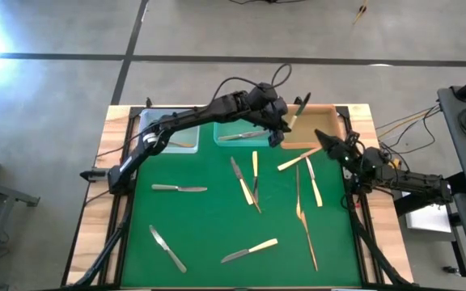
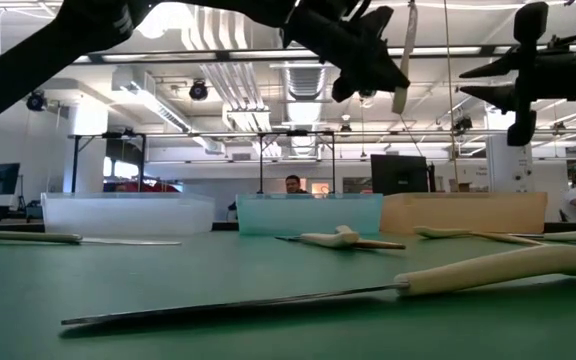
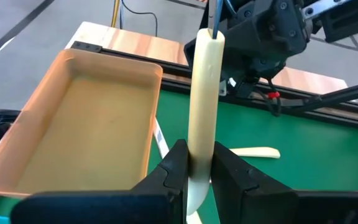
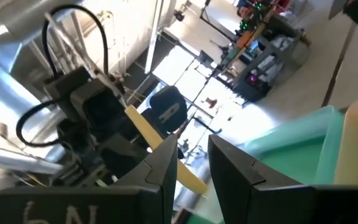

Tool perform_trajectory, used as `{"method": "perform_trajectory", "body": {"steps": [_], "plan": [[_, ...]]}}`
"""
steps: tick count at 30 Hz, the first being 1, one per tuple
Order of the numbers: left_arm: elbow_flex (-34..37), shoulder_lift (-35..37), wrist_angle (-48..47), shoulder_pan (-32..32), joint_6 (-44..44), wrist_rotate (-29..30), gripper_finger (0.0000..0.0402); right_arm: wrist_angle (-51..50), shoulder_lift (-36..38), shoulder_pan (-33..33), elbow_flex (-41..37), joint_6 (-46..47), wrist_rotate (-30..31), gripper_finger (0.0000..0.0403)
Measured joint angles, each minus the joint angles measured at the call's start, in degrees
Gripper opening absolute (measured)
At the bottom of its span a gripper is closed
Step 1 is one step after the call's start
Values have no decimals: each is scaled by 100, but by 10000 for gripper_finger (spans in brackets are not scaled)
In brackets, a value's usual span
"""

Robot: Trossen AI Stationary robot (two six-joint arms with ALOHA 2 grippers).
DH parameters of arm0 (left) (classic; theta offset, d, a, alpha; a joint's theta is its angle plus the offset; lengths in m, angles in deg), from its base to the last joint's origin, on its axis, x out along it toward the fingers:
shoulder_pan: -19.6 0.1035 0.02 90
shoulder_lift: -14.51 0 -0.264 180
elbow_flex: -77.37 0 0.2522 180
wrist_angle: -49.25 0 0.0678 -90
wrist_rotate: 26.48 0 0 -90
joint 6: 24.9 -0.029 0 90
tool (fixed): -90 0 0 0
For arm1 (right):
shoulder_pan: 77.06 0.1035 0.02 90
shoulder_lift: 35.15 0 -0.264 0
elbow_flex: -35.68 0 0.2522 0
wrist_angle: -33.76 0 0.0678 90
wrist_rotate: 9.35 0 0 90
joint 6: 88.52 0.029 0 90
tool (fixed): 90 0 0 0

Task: Sort silverware by color (type)
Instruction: Put the yellow table knife into the orange bin

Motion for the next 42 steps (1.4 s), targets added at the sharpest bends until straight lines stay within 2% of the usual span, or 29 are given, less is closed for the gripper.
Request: {"method": "perform_trajectory", "body": {"steps": [6,11,14,16,19,24,28,31,37,42], "plan": [[0,0,23,-37,44,2,29,-10,-33,0,0,415,6,82],[0,-2,48,-101,44,0,28,0,-36,0,0,651,290,82],[0,-2,46,-149,46,48,28,-142,-81,0,18,592,-246,82],[0,-2,46,-176,46,138,29,-816,-181,3,195,452,-621,82],[0,-2,39,-193,46,138,29,-1787,-413,4,802,-142,-873,82],[0,-2,37,-196,104,138,29,-3202,-1051,2,2035,-1370,-911,82],[0,-2,17,-196,155,140,30,-4732,-1610,2,2894,-1697,-941,98],[0,-2,18,-208,154,140,30,-5390,-1948,2,3182,-1823,-801,128],[0,-2,22,-206,183,140,31,-5133,-2251,0,3441,-1832,-587,181],[2,-2,27,-220,285,156,31,-4350,-2235,0,3530,-1874,-595,184]]}}
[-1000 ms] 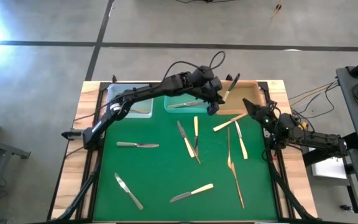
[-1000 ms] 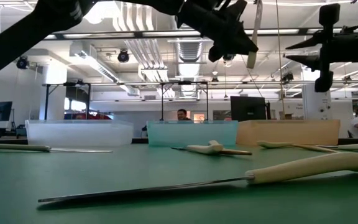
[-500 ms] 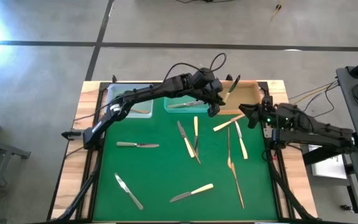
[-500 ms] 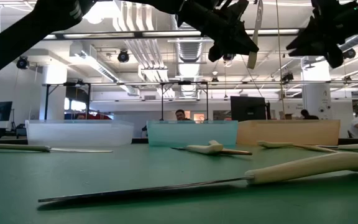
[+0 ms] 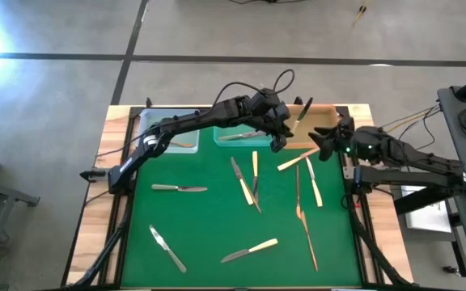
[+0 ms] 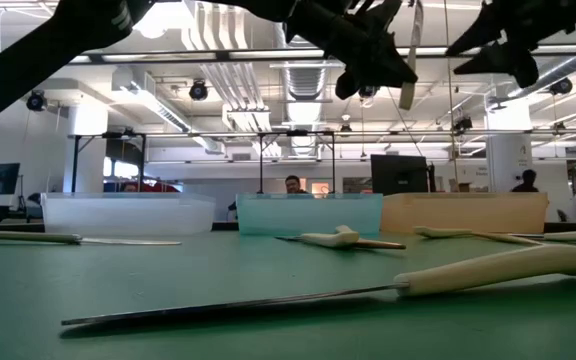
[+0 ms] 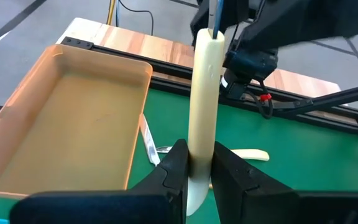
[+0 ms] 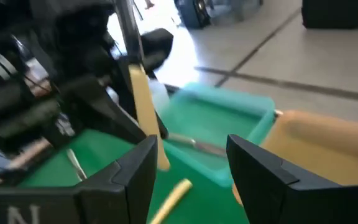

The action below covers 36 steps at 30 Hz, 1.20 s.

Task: Sort silverware by color (type)
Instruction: Put the yellow table knife into the orange bin

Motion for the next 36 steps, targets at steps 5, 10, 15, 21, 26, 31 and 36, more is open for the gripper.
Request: {"method": "perform_trajectory", "body": {"steps": [5,10,15,21,26,31,36], "plan": [[0,0,20,-37,142,264,31,277,-31,1,17,33,-53,176],[0,-2,31,-110,468,287,31,987,-236,4,17,46,-453,177],[0,-2,155,-253,660,279,30,1088,-522,4,17,52,-637,178],[3,-2,215,-301,757,294,30,1389,-772,4,17,56,-837,178],[11,-17,281,-304,775,279,30,1515,-871,4,17,43,-859,173],[9,-17,311,-317,789,278,30,1507,-868,4,17,-7,-898,122],[9,-17,280,-323,798,212,30,1461,-868,6,17,-137,-929,42]]}}
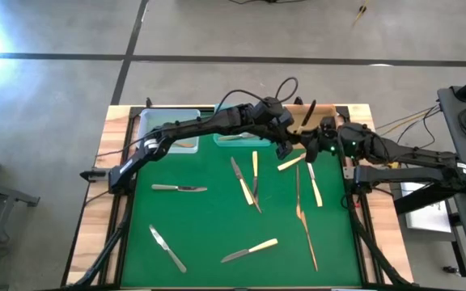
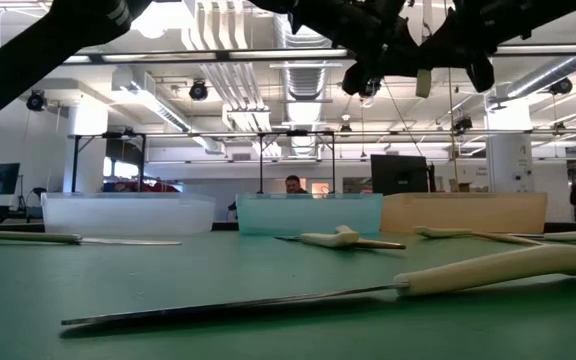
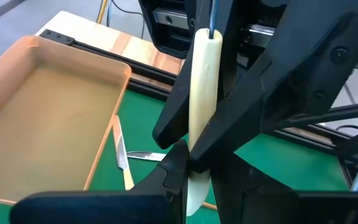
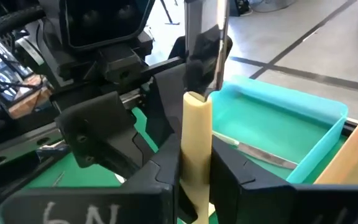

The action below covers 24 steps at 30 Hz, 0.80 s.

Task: Sort silverware by color (type)
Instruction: Put the yellow table knife into the orange bin

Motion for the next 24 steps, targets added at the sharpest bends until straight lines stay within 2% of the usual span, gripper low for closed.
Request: {"method": "perform_trajectory", "body": {"steps": [7,16,20,24], "plan": [[-2,4,35,-24,168,33,39,-27,2,-1,59,1,-22,43],[-13,9,-261,11,526,95,123,-612,-4,-6,402,-125,199,34],[-13,9,-254,15,521,111,153,-943,-9,-21,521,-275,568,34],[-17,11,-258,15,475,88,168,-1667,-72,-303,603,-608,1151,34]]}}
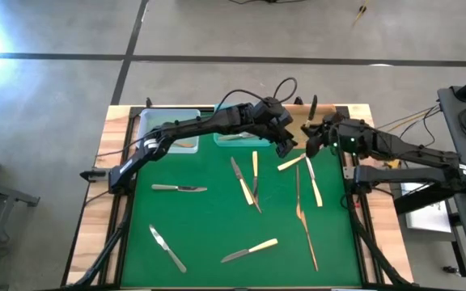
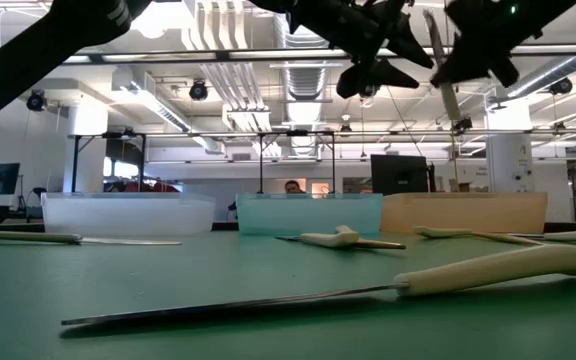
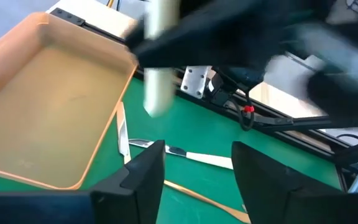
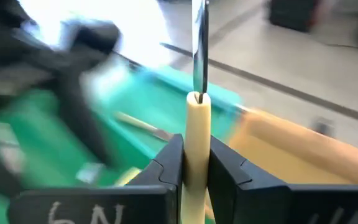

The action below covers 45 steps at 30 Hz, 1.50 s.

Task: Sort silverware by color (type)
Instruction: Put the yellow table knife into the orange bin

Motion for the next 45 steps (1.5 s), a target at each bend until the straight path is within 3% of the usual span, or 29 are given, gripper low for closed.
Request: {"method": "perform_trajectory", "body": {"steps": [4,8,12,16,30,33,38,41,45], "plan": [[-2,21,-5,0,-4,-16,169,-388,-259,-635,-61,-589,67,34],[-2,61,-47,4,70,-139,161,-394,-760,-1527,-87,-1242,-459,34],[-4,211,-61,2,193,-650,154,-409,-1385,-2351,-92,-1745,-1042,34],[-6,458,-127,-2,239,-891,151,-414,-1840,-2765,-98,-2065,-1243,34],[-7,1530,-427,5,224,-609,150,-420,-2798,-3049,-98,-3062,-1280,34],[-9,1726,-557,2,265,-493,150,-415,-2812,-3051,-98,-3055,-1278,57],[-9,2154,-1709,2,375,-454,150,-437,-2503,-3051,-98,-2913,-1278,125],[-9,2458,-2511,-21,627,-90,150,-667,-2195,-3050,-34,-2738,-1309,147],[-11,2765,-3577,-97,951,466,150,-1648,-1790,-3047,344,-2498,-2141,155]]}}
